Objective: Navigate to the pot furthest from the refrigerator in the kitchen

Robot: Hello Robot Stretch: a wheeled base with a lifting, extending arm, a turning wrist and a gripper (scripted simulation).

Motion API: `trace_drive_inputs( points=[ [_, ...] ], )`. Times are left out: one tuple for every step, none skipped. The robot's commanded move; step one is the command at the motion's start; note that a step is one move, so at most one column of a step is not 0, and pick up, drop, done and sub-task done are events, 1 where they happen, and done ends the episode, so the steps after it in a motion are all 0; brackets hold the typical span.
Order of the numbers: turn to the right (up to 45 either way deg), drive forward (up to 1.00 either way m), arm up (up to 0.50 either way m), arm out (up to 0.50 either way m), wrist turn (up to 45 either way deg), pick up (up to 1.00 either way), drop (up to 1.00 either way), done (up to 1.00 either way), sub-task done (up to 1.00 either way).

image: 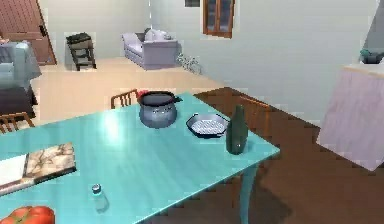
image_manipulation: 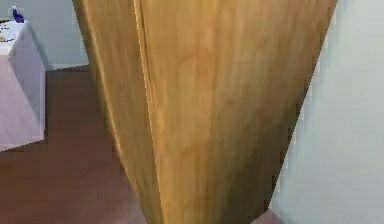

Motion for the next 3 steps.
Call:
trace_drive_inputs(
  points=[
    [39.0, 0.00, 0.00, 0.00, 0.0, 0.00, 0.00, 0.00, 0.00],
    [0.0, 0.45, 0.00, 0.00, 0.0, 0.00, 0.00, 0.00, 0.00],
    [18.0, 0.00, 0.00, 0.00, 0.0, 0.00, 0.00, 0.00, 0.00]
  ],
)
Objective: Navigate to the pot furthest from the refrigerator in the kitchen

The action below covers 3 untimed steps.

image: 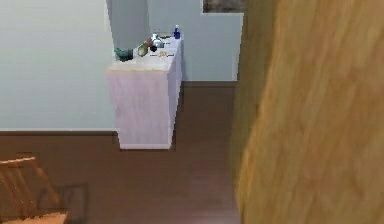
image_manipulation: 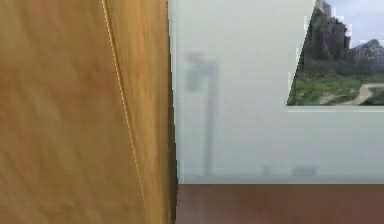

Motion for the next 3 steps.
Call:
trace_drive_inputs(
  points=[
    [0.0, 1.00, 0.00, 0.00, 0.0, 0.00, 0.00, 0.00, 0.00],
    [0.0, 0.65, 0.00, 0.00, 0.0, 0.00, 0.00, 0.00, 0.00],
    [9.0, 0.00, 0.00, 0.00, 0.0, 0.00, 0.00, 0.00, 0.00]
  ],
)
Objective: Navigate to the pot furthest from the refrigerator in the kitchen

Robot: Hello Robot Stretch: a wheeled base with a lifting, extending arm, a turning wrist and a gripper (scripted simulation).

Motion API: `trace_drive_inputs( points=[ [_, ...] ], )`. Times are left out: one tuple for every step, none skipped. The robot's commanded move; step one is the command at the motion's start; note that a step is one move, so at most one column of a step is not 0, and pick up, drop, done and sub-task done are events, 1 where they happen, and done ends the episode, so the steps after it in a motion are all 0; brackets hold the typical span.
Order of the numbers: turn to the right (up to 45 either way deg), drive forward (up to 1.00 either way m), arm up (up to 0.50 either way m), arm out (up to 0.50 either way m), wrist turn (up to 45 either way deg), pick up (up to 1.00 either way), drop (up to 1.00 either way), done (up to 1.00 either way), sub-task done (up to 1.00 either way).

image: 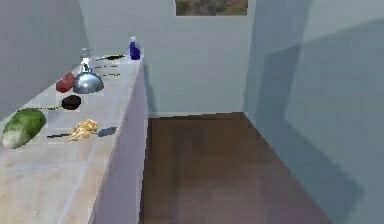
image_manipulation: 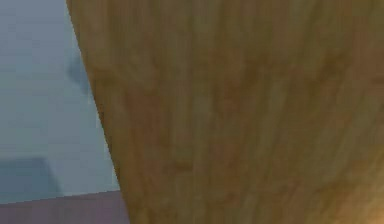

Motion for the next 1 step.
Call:
trace_drive_inputs(
  points=[
    [0.0, 0.90, 0.00, 0.00, 0.0, 0.00, 0.00, 0.00, 0.00]
  ],
)
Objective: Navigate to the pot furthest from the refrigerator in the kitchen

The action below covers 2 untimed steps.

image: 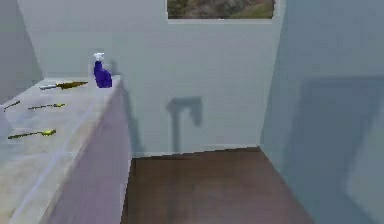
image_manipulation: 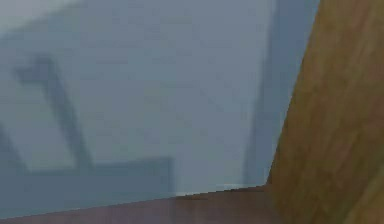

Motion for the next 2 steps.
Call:
trace_drive_inputs(
  points=[
    [-45.0, 0.00, 0.00, 0.00, 0.0, 0.00, 0.00, 0.00, 0.00],
    [0.0, 0.00, 0.00, 0.00, 0.0, 0.00, 0.00, 1.00, 0.00]
  ],
)
